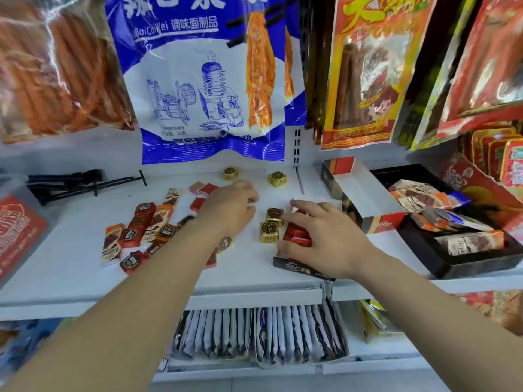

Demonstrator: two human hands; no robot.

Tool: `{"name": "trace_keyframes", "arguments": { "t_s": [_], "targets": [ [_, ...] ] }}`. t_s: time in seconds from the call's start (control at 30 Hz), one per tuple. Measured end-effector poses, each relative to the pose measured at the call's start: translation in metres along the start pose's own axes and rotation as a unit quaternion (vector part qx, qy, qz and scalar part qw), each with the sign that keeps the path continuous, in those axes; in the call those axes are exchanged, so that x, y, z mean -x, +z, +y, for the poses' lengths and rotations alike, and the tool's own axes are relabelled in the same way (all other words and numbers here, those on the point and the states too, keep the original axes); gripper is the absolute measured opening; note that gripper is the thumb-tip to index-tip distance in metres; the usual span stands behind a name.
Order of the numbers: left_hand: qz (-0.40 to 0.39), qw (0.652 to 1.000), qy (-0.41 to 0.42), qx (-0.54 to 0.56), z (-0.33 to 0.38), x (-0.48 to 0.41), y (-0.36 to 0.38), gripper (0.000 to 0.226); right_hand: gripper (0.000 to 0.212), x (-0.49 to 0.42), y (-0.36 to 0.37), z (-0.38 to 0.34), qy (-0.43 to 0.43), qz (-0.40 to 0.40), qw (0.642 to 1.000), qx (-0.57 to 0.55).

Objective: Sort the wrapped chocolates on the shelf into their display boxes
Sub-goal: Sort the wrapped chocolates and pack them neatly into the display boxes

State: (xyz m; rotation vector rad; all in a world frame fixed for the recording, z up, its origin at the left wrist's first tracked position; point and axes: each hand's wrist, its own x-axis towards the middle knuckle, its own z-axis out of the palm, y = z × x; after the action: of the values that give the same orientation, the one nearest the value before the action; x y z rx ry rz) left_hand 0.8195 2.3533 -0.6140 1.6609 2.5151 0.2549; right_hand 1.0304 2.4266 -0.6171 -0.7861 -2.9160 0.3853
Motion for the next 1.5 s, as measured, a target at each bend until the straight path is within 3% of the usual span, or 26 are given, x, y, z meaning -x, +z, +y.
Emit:
{"name": "trace_keyframes", "arguments": {
  "t_s": [0.13, 0.33, 0.53, 0.73, 1.03, 1.23, 1.33, 1.5],
  "targets": [
    [0.041, 0.999, 0.019, -0.006, 0.001, 0.011, -0.005, 0.013, 0.067, -0.002, -0.003, -0.004, -0.002, 0.001, 1.000, 0.020],
    [0.078, 0.992, -0.047, 0.087, -0.012, 0.029, -0.029, 0.040, 0.053, -0.017, -0.015, -0.029, -0.017, 0.072, 0.997, 0.019],
    [0.101, 0.982, -0.133, 0.083, -0.089, 0.063, -0.043, 0.038, 0.044, -0.082, -0.002, -0.074, -0.045, -0.001, 0.996, -0.076],
    [0.102, 0.978, -0.105, 0.152, -0.103, 0.047, -0.032, 0.031, 0.041, -0.153, 0.013, -0.105, -0.005, 0.012, 0.996, -0.086],
    [0.026, 0.985, -0.032, 0.168, -0.115, 0.032, -0.026, 0.039, 0.023, -0.188, 0.039, -0.107, 0.047, 0.049, 0.983, -0.172],
    [0.040, 0.983, -0.030, 0.176, -0.117, 0.039, -0.026, 0.031, 0.031, -0.181, 0.036, -0.101, -0.035, -0.064, 0.986, -0.150],
    [0.043, 0.983, -0.040, 0.175, -0.119, 0.047, -0.023, 0.028, 0.030, -0.174, 0.035, -0.096, -0.062, -0.070, 0.984, -0.153],
    [0.017, 0.982, -0.049, 0.183, -0.115, 0.057, -0.024, 0.044, 0.017, -0.159, 0.029, -0.091, -0.045, -0.049, 0.974, -0.215]
  ]
}}
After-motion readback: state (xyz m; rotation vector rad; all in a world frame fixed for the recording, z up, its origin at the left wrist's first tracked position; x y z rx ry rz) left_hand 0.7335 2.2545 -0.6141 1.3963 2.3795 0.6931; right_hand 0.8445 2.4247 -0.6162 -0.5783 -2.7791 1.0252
